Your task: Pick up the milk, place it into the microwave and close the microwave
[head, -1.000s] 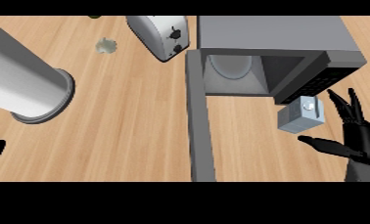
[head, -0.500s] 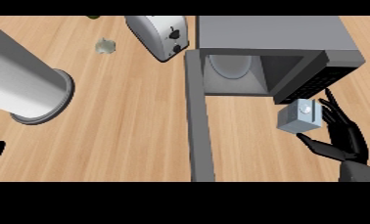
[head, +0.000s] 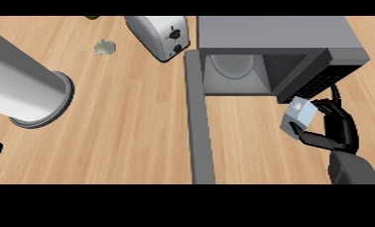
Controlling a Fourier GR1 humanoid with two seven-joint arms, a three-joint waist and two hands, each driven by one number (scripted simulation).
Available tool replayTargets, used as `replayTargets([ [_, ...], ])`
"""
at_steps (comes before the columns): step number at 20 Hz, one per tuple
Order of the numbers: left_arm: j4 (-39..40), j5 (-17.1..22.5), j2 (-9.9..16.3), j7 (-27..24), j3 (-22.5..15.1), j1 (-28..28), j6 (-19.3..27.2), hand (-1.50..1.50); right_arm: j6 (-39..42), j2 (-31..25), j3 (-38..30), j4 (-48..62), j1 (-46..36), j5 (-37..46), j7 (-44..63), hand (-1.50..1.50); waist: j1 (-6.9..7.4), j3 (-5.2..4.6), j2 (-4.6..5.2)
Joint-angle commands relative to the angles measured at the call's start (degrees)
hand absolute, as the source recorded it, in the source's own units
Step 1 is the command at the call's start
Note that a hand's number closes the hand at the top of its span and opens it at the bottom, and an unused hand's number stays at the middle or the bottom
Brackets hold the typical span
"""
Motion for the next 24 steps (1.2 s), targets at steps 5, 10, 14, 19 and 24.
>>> replayTargets([
  [5,3.6,-1.4,-0.5,-3.3,-0.3,0.0,-2.2,-1.50,1.1,5.0,2.3,-4.5,2.6,-1.6,-3.3,1.50,0.23,0.04,0.03],
  [10,0.9,-1.7,-0.8,0.5,-0.4,-1.8,1.3,-1.50,3.2,6.0,6.0,-16.3,6.7,-2.4,3.0,1.50,-0.30,0.00,-0.08],
  [14,-0.9,1.1,-0.8,-0.2,0.4,2.4,-1.0,-1.50,5.5,9.0,9.4,-24.2,10.4,-3.7,6.8,1.50,-0.14,-0.01,-0.16],
  [19,2.7,0.8,-0.8,-6.4,-0.1,5.9,-3.9,-1.50,0.5,9.0,12.3,-38.3,11.8,-2.3,17.1,1.50,0.13,-0.05,-0.18],
  [24,2.6,-1.0,-0.7,-4.7,-2.9,3.9,-1.1,-1.50,-9.7,13.5,15.9,-41.2,7.0,4.3,23.2,1.50,0.46,0.02,0.04],
])
